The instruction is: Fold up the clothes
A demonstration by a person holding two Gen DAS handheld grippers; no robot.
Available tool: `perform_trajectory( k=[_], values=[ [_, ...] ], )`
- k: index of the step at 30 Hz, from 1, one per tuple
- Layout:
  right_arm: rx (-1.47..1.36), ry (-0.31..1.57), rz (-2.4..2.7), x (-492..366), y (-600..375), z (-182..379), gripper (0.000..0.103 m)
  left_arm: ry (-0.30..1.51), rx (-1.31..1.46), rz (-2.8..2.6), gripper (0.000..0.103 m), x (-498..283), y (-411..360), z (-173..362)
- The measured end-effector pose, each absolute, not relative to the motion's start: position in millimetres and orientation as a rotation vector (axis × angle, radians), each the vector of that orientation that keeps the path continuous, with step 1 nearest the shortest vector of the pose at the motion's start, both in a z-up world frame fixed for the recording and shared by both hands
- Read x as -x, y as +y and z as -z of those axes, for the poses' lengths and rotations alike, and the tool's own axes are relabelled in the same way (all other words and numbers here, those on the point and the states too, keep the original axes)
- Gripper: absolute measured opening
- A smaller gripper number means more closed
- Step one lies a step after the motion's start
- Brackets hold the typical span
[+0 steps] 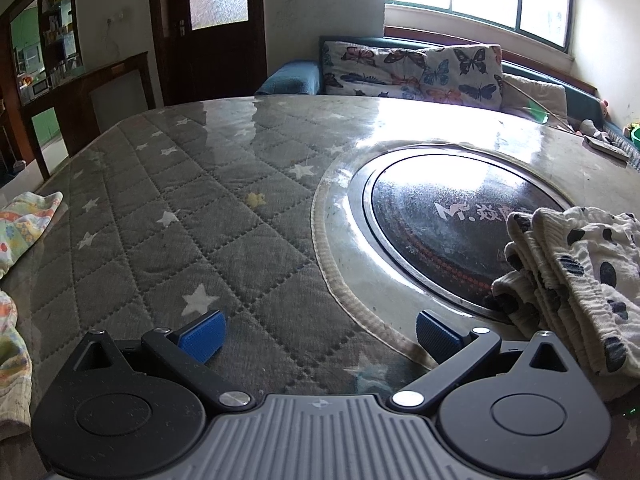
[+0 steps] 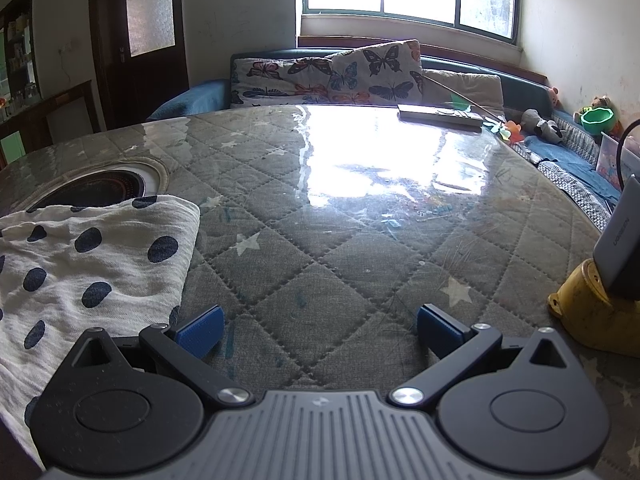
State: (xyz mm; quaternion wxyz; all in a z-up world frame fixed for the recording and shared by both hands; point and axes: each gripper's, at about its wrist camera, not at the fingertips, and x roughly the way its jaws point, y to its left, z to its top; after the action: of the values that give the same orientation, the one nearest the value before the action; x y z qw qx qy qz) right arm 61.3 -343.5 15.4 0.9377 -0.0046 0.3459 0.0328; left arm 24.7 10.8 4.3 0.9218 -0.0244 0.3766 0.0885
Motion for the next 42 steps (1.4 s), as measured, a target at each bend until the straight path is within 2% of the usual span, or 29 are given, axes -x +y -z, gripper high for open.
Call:
perform_trajectory(
  k=[42],
  values=[
    [0.012, 0.701, -0.065, -58, -342, -15, 0.103, 0.842, 0.088, -0.226, 0.103, -8, -5, -12]
  ],
)
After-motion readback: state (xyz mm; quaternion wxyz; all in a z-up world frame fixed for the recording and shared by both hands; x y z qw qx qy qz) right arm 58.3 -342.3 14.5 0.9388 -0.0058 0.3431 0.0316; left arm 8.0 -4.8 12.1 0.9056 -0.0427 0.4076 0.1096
